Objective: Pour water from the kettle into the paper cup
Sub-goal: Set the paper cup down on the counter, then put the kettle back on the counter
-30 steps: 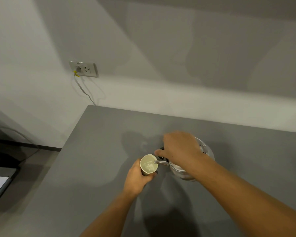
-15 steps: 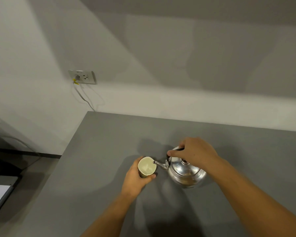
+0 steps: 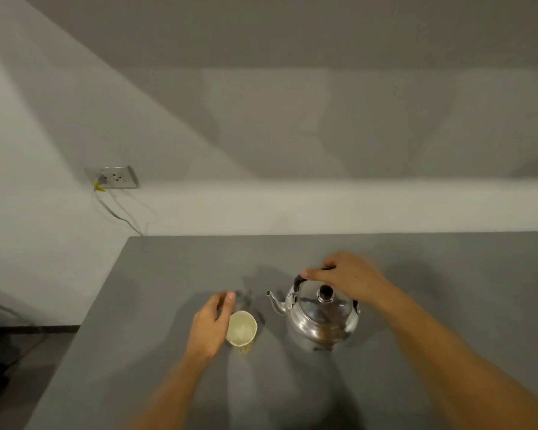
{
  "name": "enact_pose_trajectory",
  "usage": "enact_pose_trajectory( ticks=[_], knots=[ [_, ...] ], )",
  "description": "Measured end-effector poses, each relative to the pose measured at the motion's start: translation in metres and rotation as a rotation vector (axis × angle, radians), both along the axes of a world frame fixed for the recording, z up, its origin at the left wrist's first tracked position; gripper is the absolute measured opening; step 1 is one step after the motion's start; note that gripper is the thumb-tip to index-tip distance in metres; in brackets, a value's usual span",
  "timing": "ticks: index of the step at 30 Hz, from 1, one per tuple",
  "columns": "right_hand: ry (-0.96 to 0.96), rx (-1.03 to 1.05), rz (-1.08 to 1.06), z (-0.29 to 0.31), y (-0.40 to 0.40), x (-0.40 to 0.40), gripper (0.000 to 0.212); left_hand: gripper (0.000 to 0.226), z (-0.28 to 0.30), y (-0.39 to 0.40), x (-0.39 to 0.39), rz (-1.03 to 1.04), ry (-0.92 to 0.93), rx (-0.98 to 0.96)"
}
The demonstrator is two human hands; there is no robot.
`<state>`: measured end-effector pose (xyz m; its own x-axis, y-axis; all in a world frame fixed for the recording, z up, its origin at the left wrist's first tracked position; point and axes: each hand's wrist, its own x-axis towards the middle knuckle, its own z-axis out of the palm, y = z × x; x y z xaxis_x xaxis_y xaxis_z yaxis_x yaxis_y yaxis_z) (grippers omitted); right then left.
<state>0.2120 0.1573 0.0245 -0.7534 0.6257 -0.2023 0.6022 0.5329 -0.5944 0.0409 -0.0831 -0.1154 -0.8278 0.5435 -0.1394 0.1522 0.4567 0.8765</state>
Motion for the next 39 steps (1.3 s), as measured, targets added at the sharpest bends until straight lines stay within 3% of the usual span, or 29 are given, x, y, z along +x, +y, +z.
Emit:
enact_pose_trajectory(
  ticks=[5,18,39],
  knots=[
    [0.095,-0.010,-0.033,-0.003,0.013,-0.019,0.065,0.050,0.005,-0.010,-0.032,0.029,0.038,-0.062],
    [0.026,0.059,-0.221,-0.023,0.091,-0.117,0.035,0.045,0.023,0.055,-0.074,0.003,0.072,-0.066],
    [0.071,0.040,-0.125,-0.057,0.128,-0.141,0.049,0.047,0.024,0.064,-0.068,-0.024,0.037,-0.097]
  ],
)
